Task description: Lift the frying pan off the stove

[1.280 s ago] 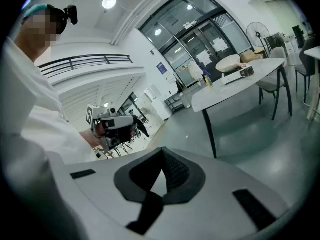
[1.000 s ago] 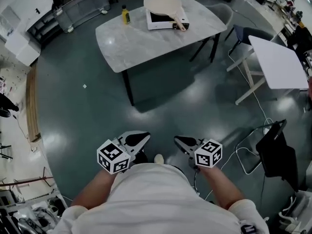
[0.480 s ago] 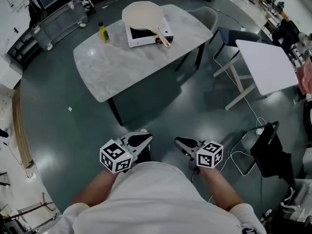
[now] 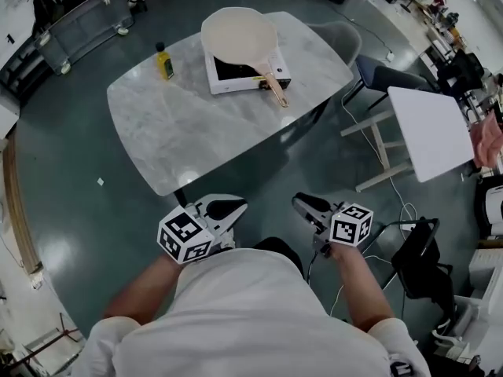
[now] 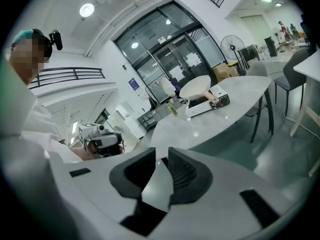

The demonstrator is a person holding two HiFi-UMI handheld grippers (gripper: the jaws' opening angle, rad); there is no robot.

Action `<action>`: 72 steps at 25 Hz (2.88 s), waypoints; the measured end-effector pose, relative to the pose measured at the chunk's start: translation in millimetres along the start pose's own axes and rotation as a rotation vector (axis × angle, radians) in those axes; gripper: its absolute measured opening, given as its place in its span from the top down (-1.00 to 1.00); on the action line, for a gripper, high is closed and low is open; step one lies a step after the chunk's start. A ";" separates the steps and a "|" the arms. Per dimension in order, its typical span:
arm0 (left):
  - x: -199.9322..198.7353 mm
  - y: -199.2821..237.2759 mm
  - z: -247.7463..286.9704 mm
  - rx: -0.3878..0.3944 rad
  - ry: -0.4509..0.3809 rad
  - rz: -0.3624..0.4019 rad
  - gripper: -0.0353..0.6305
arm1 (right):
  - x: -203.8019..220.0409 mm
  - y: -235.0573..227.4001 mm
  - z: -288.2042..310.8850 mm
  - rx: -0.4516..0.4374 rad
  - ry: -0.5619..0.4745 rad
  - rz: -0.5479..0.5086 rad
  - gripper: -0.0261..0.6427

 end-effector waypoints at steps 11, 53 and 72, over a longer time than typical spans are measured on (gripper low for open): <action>-22.1 72.0 -18.4 -0.154 -0.082 -0.084 0.83 | -143.1 -93.5 81.1 -0.039 0.047 -0.018 0.46; -106.3 152.5 78.5 -0.837 -0.216 -0.288 0.83 | -268.2 -276.3 399.3 -0.695 0.537 0.445 0.51; -126.0 172.3 93.5 -0.782 -0.179 -0.234 0.83 | -296.0 -253.5 371.1 -0.709 0.492 0.527 0.48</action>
Point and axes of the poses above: the fingertips, and each gripper's own axes: z forward along the fingers, y to its left, x out of its underside, the point moved 8 cm from there along -z, backward along the fingers, and after that the axes turned 1 degree about -z, right-handed, at the moved point
